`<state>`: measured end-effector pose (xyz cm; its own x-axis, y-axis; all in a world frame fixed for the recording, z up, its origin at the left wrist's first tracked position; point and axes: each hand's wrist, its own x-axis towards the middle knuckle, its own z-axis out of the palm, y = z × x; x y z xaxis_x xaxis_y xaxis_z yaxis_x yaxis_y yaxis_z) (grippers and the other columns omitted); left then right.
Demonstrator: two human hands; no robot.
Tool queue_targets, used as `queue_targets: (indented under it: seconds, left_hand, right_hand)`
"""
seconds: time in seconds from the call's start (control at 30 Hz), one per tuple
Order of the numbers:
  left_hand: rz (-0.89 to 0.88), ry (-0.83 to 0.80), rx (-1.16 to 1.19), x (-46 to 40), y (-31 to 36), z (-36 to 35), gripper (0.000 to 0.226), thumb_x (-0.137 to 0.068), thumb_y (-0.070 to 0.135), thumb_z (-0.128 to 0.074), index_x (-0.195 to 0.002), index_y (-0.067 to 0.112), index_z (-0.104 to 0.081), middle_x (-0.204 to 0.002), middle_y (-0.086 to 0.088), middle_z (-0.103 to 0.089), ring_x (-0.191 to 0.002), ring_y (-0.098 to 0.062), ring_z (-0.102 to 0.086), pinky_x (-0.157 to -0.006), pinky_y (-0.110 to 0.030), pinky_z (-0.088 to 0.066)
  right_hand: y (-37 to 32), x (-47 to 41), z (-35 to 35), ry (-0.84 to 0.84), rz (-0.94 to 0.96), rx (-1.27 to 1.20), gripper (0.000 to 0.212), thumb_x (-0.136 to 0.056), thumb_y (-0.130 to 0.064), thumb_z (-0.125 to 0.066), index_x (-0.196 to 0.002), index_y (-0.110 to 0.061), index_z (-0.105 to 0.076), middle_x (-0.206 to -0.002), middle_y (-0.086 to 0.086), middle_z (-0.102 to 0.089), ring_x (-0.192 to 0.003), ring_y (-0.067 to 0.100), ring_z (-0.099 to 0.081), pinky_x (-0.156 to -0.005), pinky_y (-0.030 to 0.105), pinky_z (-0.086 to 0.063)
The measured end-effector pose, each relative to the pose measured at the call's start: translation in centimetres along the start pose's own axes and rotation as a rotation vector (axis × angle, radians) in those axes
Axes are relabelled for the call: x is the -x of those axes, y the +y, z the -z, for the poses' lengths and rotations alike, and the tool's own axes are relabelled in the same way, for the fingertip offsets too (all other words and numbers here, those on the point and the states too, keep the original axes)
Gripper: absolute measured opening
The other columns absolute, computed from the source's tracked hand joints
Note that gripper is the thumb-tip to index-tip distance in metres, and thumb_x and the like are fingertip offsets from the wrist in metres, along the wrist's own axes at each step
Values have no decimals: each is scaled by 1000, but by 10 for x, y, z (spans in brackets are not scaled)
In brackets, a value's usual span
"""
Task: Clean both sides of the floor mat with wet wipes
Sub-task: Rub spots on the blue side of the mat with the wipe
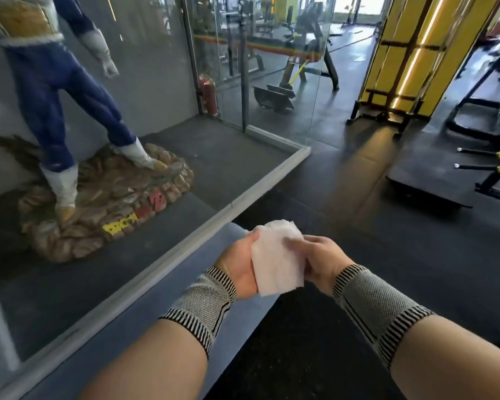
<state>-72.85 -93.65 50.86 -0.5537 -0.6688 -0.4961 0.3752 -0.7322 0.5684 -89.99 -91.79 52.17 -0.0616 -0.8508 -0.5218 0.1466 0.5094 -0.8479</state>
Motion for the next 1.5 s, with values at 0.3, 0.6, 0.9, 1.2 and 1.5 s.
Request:
queue_targets:
  seconds: [0.3, 0.6, 0.9, 1.2, 1.5]
  left_hand:
    - [-326, 620, -224, -119, 41, -25, 48, -90, 2, -61, -137, 9, -50, -106, -12, -66, -86, -22, -68, -62, -32, -57]
    - [-263, 529, -813, -221, 100, -19, 32, -88, 10, -67, -120, 9, -65, -111, -9, -68, -99, -22, -66, -89, -39, -56]
    - [-254, 568, -1154, -291, 149, -60, 20, -93, 32, -60, -92, 13, -68, -67, 5, -58, -61, -6, -50, -49, -11, -38]
    - [-231, 798, -308, -427, 168, -144, 16, -92, 23, -64, -83, 9, -61, -87, -15, -65, -67, -22, -62, -55, -33, -58]
    - [-385, 898, 115, -472, 198, -124, 19, -88, 22, -69, -83, 4, -66, -64, -8, -67, -54, -16, -62, -51, -29, -53]
  right_hand:
    - [-57, -118, 52, -9, 94, 126, 10, -85, -14, -68, -93, -9, -67, -96, 11, -71, -85, 24, -69, -71, 38, -59]
    - [-110, -209, 79, 99, 335, 687, 31, -83, -3, -62, -111, -14, -68, -96, 1, -66, -84, 16, -62, -82, 28, -53]
    - [-178, -289, 123, 104, 445, 960, 9, -85, -26, -61, -77, -24, -59, -84, -3, -58, -78, 17, -57, -71, 24, -44]
    - [-254, -400, 190, -108, 632, 962, 18, -79, -27, -67, -64, -25, -57, -58, -12, -56, -55, 5, -51, -49, 13, -36]
    - [-264, -471, 167, -626, 745, 1136, 32, -74, -36, -76, -102, -23, -68, -97, -5, -57, -92, 13, -54, -83, 26, -45]
